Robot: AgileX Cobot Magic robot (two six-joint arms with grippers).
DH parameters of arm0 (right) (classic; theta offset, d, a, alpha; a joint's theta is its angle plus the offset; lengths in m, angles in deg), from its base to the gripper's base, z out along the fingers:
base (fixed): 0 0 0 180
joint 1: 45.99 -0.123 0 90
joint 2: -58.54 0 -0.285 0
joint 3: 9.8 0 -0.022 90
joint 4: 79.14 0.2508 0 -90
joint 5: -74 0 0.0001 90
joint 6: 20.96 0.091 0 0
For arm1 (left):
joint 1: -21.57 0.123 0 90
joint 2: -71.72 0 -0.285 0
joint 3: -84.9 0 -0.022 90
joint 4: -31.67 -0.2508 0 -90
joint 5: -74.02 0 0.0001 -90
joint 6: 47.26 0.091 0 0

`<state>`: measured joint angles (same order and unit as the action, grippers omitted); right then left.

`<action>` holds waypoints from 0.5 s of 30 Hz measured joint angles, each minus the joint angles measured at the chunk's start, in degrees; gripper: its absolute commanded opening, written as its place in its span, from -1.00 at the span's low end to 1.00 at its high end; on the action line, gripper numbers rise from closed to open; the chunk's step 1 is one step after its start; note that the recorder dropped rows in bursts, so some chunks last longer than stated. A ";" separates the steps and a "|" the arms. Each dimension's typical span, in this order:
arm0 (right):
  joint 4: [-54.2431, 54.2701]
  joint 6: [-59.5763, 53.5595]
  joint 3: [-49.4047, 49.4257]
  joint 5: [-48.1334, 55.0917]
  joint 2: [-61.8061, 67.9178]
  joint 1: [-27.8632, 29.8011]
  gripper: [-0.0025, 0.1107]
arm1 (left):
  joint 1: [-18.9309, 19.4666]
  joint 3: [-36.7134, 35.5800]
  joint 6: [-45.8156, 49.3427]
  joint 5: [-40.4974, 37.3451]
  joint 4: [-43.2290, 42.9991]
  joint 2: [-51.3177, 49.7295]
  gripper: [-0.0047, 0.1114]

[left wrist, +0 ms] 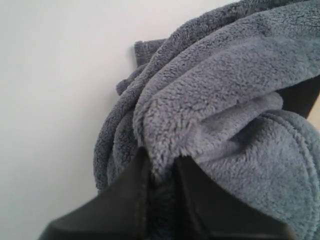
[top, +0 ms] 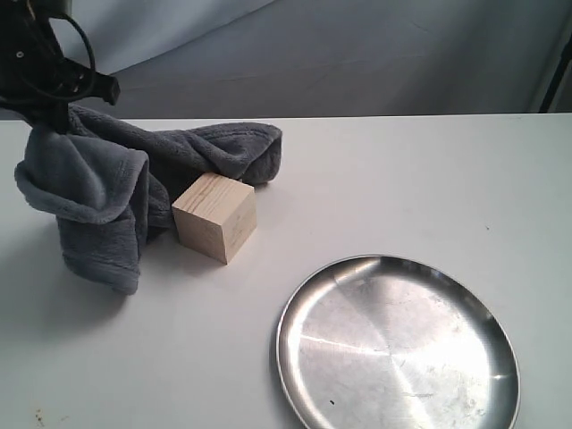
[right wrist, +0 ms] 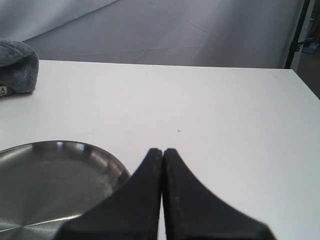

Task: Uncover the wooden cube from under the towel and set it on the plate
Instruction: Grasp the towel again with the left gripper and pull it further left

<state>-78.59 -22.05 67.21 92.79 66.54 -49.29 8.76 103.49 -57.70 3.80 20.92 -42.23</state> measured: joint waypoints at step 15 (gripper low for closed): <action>0.00 0.00 0.00 0.00 0.00 0.00 -0.96 | 2.10 -7.36 0.12 0.00 -5.16 -4.92 -0.92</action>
<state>-78.59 -22.05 67.21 92.79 66.54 -49.29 10.86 96.13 -57.59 3.80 15.76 -47.15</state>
